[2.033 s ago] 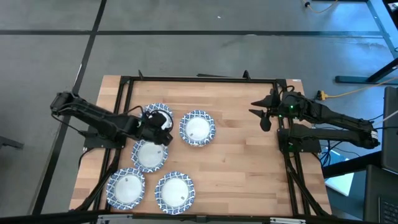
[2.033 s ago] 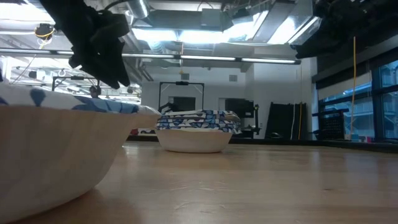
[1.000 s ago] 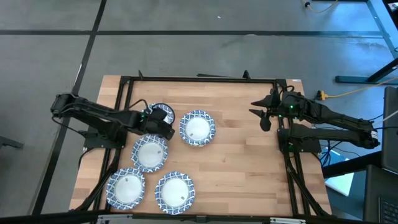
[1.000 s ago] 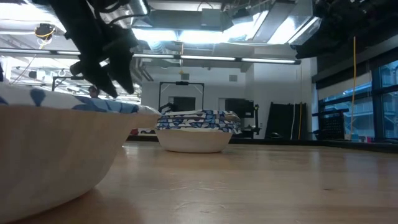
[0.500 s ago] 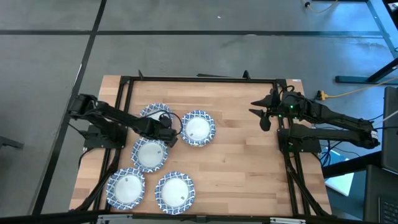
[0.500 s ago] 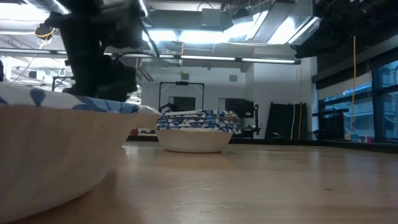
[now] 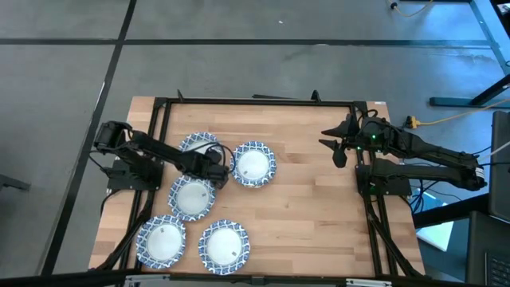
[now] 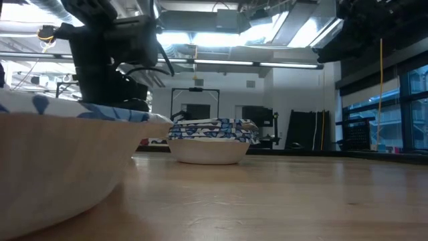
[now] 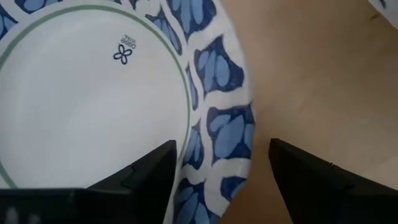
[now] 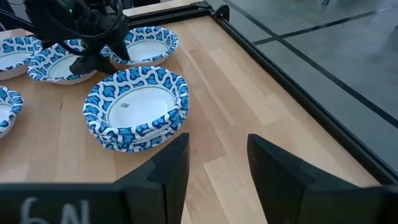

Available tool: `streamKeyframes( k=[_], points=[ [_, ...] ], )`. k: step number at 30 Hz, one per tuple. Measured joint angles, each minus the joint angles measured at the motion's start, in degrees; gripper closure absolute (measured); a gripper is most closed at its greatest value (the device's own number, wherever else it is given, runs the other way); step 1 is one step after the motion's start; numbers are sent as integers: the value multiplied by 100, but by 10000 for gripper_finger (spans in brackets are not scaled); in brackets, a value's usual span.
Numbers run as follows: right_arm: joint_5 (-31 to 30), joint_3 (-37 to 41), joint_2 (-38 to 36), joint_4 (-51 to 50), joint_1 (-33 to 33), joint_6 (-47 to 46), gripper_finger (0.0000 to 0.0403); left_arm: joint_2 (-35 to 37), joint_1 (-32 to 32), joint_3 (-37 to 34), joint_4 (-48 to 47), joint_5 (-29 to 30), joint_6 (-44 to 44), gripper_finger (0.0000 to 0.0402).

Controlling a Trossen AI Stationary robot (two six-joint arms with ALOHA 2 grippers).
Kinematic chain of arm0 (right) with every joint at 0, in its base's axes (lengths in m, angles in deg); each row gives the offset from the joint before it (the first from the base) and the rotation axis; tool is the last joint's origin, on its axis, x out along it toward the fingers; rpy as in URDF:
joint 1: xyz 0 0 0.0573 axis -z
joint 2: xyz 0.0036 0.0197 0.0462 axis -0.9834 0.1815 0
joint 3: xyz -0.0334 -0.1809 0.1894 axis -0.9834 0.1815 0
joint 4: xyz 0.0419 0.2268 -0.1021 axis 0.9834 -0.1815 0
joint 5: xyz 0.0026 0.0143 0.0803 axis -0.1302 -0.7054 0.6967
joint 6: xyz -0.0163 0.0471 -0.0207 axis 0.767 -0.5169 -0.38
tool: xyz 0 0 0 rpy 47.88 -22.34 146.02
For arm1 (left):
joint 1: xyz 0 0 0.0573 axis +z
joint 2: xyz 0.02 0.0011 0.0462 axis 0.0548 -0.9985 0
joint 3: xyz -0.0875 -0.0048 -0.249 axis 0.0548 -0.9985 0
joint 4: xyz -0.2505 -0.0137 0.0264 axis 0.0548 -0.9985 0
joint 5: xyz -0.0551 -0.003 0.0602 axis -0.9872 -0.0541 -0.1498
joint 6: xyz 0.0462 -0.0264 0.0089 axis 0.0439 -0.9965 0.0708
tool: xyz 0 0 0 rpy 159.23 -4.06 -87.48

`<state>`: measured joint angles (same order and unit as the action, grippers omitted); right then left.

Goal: Nest bowls inside each other
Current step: Stack the white bowl on top of the other white bowls

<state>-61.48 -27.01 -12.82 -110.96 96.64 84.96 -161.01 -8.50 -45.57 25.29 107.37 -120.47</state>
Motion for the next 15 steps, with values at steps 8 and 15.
streamKeyframes(
  k=[8, 15],
  points=[
    [0, 0, 0, 0, 0, 13, 241, 0, 192, 0, -4, 2, 43, 216],
    [2, 0, 0, -5, -2, 23, 241, 7, 360, 0, -9, 2, 45, 245]
  ],
)
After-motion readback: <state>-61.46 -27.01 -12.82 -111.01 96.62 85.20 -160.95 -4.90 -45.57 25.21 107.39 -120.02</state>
